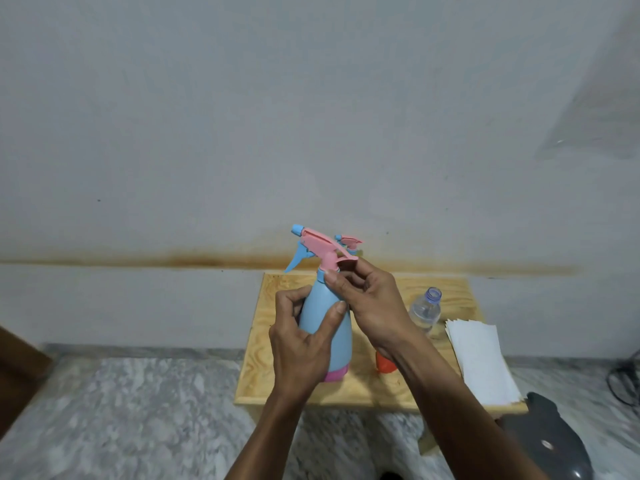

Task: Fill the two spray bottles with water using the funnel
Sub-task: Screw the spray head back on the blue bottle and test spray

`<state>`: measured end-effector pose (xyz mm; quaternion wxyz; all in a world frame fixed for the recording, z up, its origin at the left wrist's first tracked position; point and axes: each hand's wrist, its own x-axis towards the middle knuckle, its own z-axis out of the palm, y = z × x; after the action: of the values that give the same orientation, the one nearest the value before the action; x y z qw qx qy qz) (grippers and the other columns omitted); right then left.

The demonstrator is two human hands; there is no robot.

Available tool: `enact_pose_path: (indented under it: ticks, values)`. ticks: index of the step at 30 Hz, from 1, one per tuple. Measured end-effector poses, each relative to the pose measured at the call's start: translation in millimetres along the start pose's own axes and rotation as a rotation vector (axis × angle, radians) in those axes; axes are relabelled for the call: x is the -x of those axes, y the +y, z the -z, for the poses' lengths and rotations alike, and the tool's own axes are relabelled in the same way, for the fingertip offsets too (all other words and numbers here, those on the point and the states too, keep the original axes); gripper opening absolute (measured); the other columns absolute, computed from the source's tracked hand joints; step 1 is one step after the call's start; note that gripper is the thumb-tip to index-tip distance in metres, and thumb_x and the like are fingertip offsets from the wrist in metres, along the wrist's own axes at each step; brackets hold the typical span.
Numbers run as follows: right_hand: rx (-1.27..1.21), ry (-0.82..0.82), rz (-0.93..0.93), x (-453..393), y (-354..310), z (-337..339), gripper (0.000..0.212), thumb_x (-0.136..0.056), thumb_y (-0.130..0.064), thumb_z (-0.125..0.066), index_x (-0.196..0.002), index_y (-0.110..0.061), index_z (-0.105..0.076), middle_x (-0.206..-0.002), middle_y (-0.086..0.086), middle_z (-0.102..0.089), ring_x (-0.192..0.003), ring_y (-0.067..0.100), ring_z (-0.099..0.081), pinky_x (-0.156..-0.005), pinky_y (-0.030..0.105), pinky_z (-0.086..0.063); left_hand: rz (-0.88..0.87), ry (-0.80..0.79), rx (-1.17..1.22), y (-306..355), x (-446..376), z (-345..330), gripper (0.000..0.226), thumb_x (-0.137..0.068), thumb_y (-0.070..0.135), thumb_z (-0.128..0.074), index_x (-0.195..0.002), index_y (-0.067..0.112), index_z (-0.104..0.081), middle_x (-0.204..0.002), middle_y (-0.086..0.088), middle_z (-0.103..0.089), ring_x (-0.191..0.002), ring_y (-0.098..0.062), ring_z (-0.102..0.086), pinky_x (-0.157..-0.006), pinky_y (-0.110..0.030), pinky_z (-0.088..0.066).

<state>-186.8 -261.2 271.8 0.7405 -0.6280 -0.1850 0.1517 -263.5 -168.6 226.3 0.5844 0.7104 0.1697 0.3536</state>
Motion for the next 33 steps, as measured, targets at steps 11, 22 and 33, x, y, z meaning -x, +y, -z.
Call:
enact_pose_path:
  ticks: [11, 22, 33]
  values:
    - [-0.054, 0.073, -0.096, -17.4, -2.7, 0.8, 0.027, -0.083, -0.018, -0.078, -0.108, -0.01, -0.071, -0.091, 0.011, -0.073, -0.081, 0.014, -0.068, -0.08, 0.033, -0.057, -0.047, -0.146, -0.097, -3.1, -5.4, 4.6, 0.064, -0.067, 0.042, -0.083, -0.12, 0.027, -0.051, -0.112, 0.024, -0.058, -0.102, -0.003, -0.063, -0.076, -0.019, -0.055]
    - [-0.168, 0.084, -0.171, -25.0, -2.3, -8.2, 0.023, -0.089, -0.02, -0.072, -0.106, -0.004, -0.072, -0.089, 0.005, -0.072, -0.083, 0.017, -0.067, -0.078, 0.036, -0.057, -0.05, -0.105, -0.086, -10.8, -20.2, 5.4, 0.063, -0.067, 0.05, -0.08, -0.122, 0.03, -0.056, -0.114, 0.021, -0.061, -0.104, -0.007, -0.064, -0.079, -0.033, -0.059]
    - [-0.188, 0.055, -0.169, -29.2, -10.2, -11.4, 0.022, -0.094, -0.027, -0.065, -0.105, -0.009, -0.072, -0.087, 0.0, -0.073, -0.078, 0.013, -0.069, -0.062, 0.024, -0.053, -0.088, -0.092, -0.026, -7.1, -33.9, 3.6, 0.056, -0.07, 0.051, -0.076, -0.12, 0.041, -0.053, -0.116, 0.024, -0.061, -0.107, -0.002, -0.062, -0.08, -0.014, -0.052]
